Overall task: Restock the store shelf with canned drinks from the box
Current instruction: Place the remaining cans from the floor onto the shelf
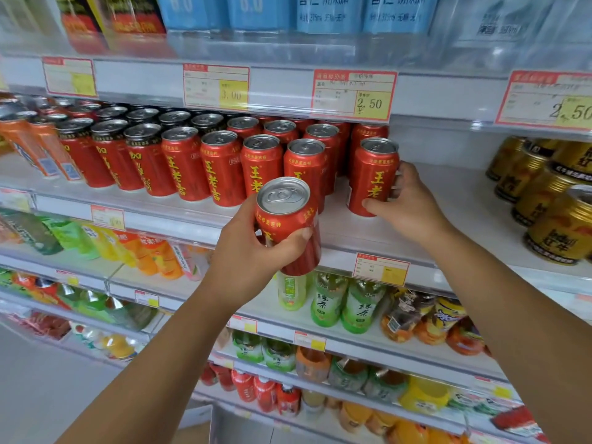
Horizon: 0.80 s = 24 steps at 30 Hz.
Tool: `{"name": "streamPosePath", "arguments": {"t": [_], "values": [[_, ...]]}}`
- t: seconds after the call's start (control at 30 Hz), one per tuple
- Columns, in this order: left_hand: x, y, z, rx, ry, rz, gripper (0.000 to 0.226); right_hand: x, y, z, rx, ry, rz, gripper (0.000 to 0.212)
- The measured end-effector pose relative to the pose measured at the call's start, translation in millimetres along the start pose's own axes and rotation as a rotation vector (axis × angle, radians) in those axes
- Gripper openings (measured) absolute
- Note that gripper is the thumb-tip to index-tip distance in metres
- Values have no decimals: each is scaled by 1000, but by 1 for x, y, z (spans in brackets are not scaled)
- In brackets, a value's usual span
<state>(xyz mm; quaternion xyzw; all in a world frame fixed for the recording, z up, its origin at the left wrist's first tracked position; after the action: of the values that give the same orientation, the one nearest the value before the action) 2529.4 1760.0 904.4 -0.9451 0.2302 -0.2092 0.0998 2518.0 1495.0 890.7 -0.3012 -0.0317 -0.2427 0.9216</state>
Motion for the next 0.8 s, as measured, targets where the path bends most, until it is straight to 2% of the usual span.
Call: {"name": "streamPosePath", "arguments": {"t": [0.43,0.8], "values": [[3,0,4,18,-15,5,48,25,6,-3,-55,27,-96,72],[6,5,9,-16,-18,25,67,35,13,-5,-69,21,-119,74]]}}
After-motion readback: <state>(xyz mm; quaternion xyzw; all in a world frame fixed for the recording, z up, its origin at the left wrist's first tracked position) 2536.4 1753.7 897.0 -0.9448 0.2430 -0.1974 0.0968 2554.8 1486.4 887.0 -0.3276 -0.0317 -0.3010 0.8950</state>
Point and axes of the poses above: each hand's wrist, its own x-axis towards the middle knuckle, its own y-axis out of the palm, z = x × y, the point moved 10 cm from there along x, towards the middle knuckle, and after that the axes turned 4 degrees about z, right-handed, at the moved point
